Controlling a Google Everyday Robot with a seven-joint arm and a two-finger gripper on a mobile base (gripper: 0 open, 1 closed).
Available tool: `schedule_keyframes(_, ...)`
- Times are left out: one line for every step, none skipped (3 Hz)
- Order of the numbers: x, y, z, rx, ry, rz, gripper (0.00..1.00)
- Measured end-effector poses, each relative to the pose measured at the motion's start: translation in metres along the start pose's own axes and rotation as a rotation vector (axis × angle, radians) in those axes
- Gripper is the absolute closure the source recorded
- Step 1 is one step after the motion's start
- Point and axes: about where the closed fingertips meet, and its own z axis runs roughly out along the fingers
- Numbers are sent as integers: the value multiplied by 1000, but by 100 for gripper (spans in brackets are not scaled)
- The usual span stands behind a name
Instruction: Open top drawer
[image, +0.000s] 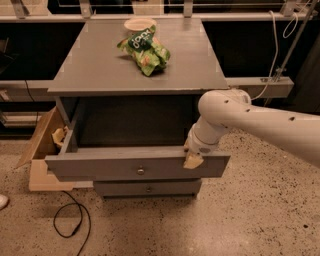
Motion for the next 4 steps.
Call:
schedule_keyframes(0,9,0,1,-18,16,100)
schedule_keyframes(0,9,0,1,-18,16,100)
schedule_keyframes(2,17,2,1,-36,33,100)
schedule_keyframes(1,17,0,1,-36,33,100)
